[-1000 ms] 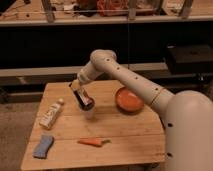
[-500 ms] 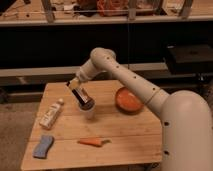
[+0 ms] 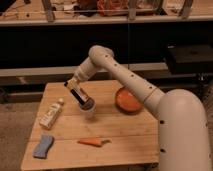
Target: Place the eraser in the ceramic cup
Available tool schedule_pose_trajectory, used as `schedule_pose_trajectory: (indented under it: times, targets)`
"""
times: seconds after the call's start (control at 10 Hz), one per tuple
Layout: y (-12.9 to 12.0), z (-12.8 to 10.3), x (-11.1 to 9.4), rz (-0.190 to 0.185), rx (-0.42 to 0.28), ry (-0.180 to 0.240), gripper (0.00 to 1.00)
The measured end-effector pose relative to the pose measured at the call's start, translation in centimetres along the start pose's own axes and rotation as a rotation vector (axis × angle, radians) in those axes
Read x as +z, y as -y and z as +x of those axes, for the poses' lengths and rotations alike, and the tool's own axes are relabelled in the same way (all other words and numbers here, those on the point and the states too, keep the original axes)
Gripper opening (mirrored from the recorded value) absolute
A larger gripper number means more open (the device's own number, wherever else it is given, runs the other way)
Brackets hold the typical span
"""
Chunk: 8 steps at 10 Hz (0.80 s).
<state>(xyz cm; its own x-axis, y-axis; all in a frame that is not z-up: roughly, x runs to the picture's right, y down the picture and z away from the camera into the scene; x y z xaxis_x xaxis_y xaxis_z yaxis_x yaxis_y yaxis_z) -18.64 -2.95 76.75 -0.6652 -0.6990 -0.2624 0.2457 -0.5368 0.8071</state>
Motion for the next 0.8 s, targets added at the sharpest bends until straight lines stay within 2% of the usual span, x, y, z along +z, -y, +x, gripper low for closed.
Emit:
schedule_pose_trajectory:
  times: [0.5, 0.6, 0.8]
  targets:
    - [0.9, 0.0, -0.3, 0.012, -0.048, 0.006, 0.72]
    - [1.2, 0.1, -0.2, 0.021, -0.062, 0.009, 0.78]
    - [1.5, 0.1, -0.2, 0.036, -0.079, 0.024, 0.80]
